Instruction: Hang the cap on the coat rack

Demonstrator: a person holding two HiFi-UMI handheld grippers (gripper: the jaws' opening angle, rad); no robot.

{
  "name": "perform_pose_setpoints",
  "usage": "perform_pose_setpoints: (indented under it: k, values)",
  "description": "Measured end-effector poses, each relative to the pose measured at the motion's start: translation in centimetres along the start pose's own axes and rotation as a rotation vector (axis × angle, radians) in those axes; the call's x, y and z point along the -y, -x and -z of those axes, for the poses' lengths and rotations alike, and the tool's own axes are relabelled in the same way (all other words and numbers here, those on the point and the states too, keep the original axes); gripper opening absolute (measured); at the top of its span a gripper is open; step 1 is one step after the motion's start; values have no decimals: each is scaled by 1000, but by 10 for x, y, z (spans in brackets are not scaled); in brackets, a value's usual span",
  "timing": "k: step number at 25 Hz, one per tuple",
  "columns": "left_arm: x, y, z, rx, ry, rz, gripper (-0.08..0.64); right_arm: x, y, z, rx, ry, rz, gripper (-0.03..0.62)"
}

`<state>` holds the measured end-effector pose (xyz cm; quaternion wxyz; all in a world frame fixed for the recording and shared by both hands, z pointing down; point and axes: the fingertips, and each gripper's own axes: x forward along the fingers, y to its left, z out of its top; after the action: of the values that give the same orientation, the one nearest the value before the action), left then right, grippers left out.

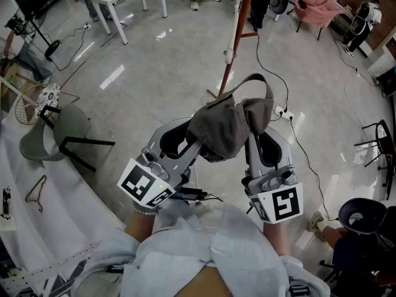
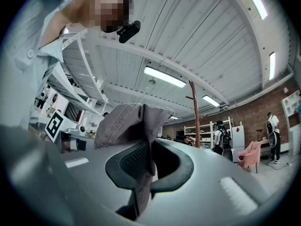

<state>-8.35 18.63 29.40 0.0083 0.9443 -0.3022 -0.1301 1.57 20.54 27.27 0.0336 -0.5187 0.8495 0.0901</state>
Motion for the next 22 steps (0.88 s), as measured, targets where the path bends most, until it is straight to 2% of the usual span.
perform_pose_setpoints:
  k: [22]
  values:
    - [-12, 19, -9, 19, -14, 25, 124, -23, -9, -3, 18, 3, 35, 25]
